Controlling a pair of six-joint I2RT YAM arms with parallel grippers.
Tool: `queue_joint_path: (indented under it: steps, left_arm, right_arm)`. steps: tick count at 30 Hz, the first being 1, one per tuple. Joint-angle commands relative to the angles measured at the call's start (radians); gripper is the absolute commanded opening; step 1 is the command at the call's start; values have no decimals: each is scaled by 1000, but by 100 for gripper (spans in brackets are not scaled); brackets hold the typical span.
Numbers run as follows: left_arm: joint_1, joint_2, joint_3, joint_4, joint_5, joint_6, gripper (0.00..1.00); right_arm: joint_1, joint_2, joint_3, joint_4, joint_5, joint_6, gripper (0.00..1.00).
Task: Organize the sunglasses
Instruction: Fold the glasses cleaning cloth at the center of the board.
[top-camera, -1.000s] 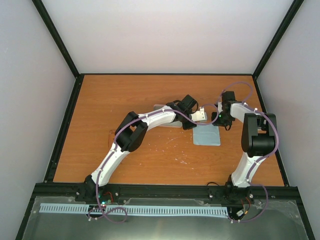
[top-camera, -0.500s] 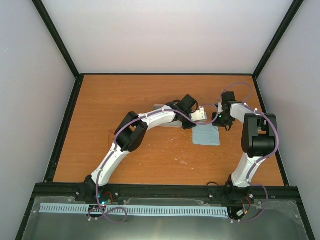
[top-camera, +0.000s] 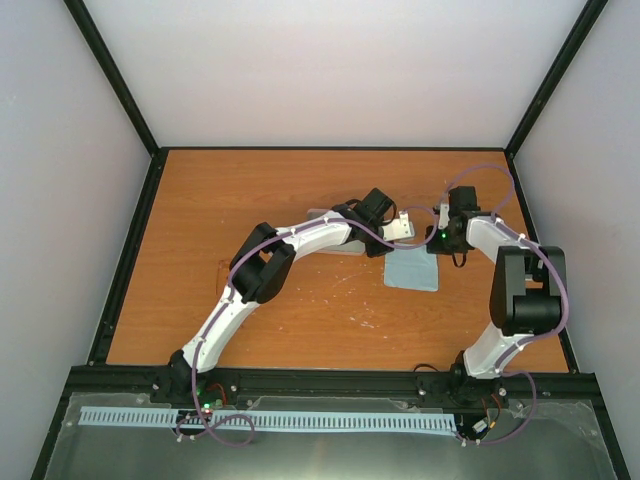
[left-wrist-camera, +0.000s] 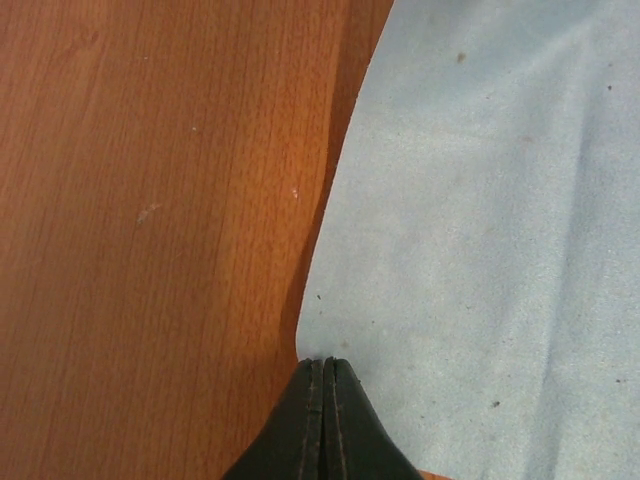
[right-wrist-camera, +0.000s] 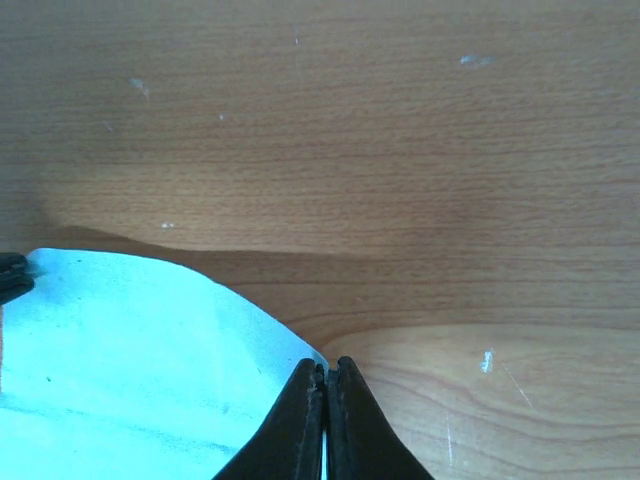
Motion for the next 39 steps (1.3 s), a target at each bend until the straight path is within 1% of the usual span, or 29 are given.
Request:
queue_joint_path:
  steps: [1,6,13,20,28,39]
  left_arm:
    - [8,-57,6,39,-8,-18,1]
    - [8,-69,-1,47,-15,-21,1]
    - [7,-100,-27,67,-26,-32,1]
    - [7,-164,-117,117,11,-72,1]
    - [1,-200,-207,141,42,-87,1]
    - [-19,-243,-298,156,55,-93,1]
  right_arm:
    - [0,-53,-27,53,7,5,3]
    - [-6,-55,-30,72,16,-12,3]
    - [-8,-55,-28,55,17,-19,3]
    - [-10,-99,-75,74,-1,11,3]
    - [-10,-138,-124,82,-21,31,3]
    - [-9,-148,-161,61,-23,58,3]
